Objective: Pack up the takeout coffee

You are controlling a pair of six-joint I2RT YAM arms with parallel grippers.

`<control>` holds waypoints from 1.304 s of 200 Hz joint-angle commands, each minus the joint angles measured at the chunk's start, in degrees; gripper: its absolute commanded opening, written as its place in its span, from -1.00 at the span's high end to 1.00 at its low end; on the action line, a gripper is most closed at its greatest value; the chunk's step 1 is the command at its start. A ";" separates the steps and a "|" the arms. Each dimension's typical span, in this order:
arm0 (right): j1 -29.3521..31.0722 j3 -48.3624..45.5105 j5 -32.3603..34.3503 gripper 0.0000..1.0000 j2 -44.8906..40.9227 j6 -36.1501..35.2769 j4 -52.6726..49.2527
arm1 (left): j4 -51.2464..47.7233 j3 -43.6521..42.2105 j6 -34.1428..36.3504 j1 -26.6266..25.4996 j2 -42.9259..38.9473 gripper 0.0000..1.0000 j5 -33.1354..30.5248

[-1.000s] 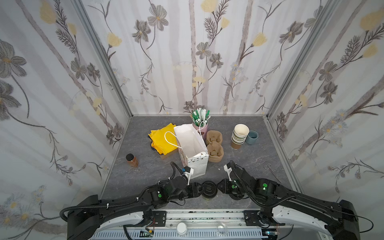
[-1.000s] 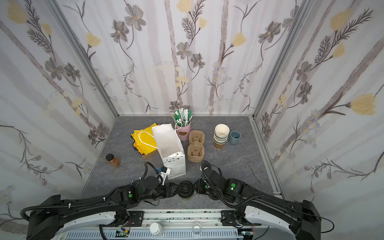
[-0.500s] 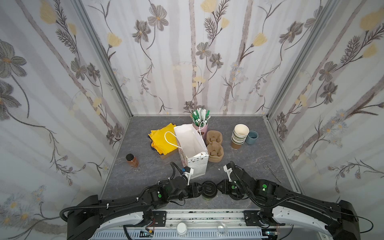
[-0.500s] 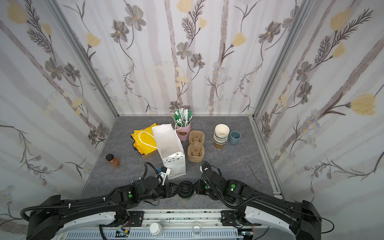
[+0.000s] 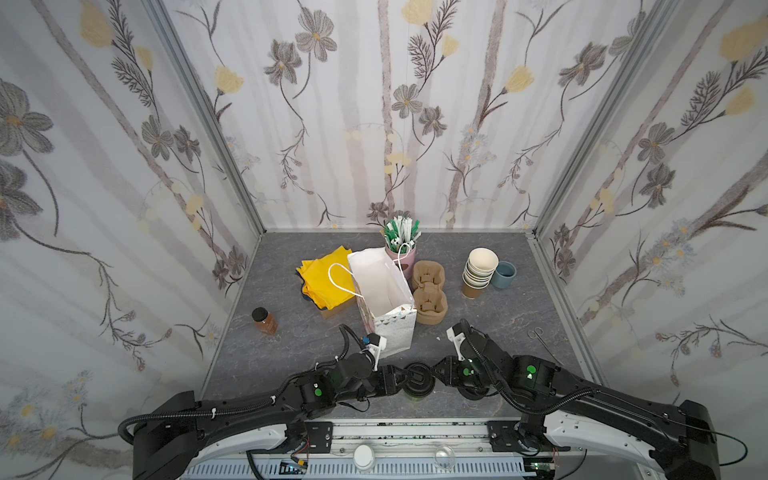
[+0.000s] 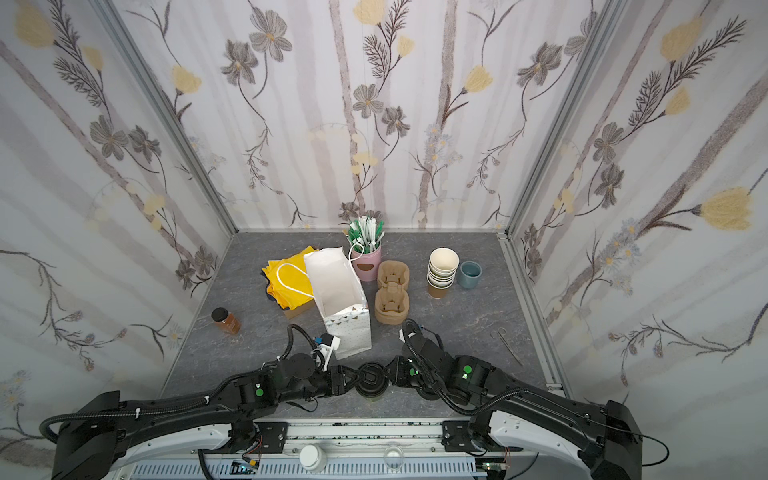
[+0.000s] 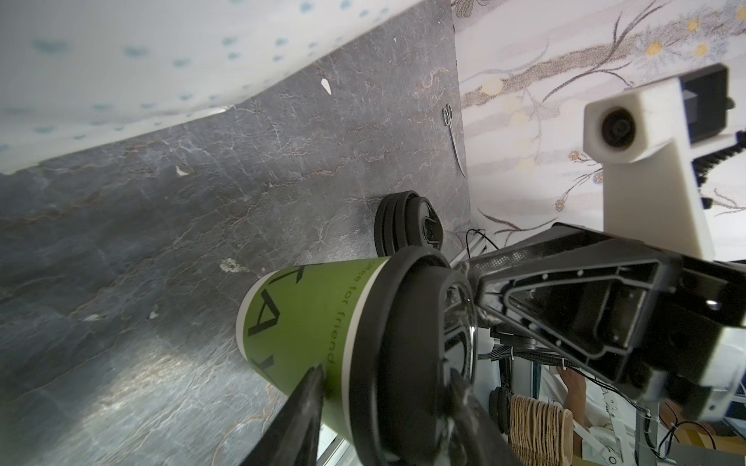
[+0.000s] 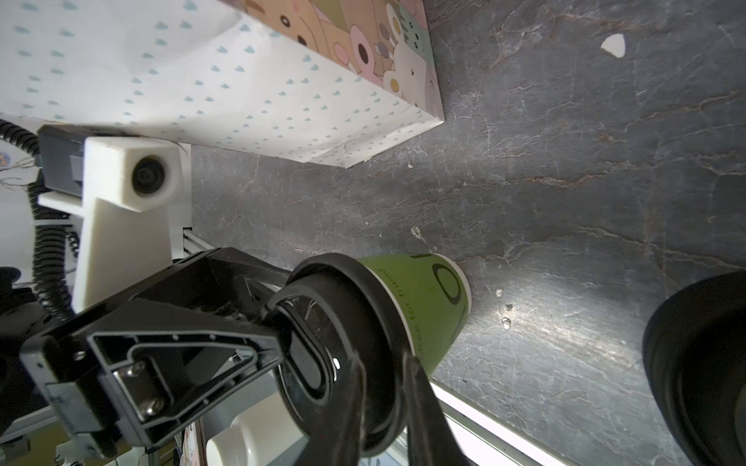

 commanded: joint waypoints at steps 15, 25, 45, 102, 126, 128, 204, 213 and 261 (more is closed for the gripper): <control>0.01 -0.12 0.67 0.61 1.89 -0.43 2.11 | -2.79 -0.31 0.35 -0.06 0.19 0.06 0.08; 0.07 -0.20 0.59 0.63 2.11 -0.52 2.11 | -2.79 -0.31 0.38 -0.05 0.24 0.07 0.08; 0.07 -0.40 0.88 0.65 2.39 -0.52 1.07 | -2.79 -0.28 0.33 -0.04 0.28 0.07 0.08; 0.05 2.03 3.83 0.46 -0.89 -1.04 -2.63 | -2.79 -0.19 0.41 -0.05 0.45 0.08 0.25; -0.58 0.43 4.85 0.43 -2.48 -0.60 -3.04 | -2.79 -0.16 0.45 -0.03 0.56 0.08 0.30; -0.69 0.19 4.85 0.43 -2.52 -0.54 -3.00 | -2.79 -0.15 0.45 -0.04 0.54 0.08 0.31; -1.03 -1.35 -0.07 0.55 0.16 -0.50 2.60 | -2.84 -0.14 0.54 -0.05 0.37 0.09 0.26; -0.98 -1.43 -0.15 0.55 0.24 -0.47 2.94 | -2.87 -0.14 0.56 -0.05 0.30 0.09 0.17; -0.99 -0.10 4.87 0.46 -0.51 0.40 -1.46 | -2.88 -0.10 0.51 -0.04 0.28 0.09 0.34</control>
